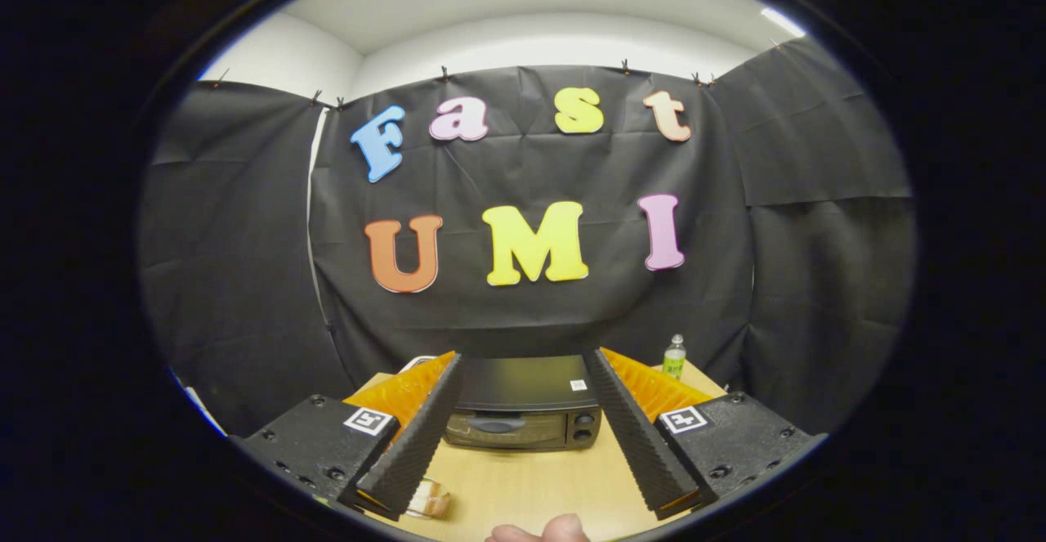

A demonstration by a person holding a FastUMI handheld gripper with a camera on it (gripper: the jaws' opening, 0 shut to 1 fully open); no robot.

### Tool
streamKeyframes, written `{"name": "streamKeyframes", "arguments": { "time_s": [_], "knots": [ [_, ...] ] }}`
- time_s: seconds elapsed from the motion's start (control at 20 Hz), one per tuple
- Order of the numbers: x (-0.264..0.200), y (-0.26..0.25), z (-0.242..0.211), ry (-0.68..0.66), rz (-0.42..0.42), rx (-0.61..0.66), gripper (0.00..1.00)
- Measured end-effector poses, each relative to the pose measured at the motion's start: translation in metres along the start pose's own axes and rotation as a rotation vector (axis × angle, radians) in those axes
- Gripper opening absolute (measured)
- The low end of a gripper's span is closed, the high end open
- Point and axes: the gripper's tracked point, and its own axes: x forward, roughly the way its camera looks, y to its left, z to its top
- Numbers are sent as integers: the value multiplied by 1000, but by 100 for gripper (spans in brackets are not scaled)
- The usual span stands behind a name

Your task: Open the toaster oven, put the food inside, and close the toaster oven door.

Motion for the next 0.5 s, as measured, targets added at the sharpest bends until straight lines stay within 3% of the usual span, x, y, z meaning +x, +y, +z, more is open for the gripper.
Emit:
{"name": "streamKeyframes", "arguments": {
  "time_s": [0.5],
  "knots": [
    [3, 8, -4, 30, 9, -26, 100]
  ]
}}
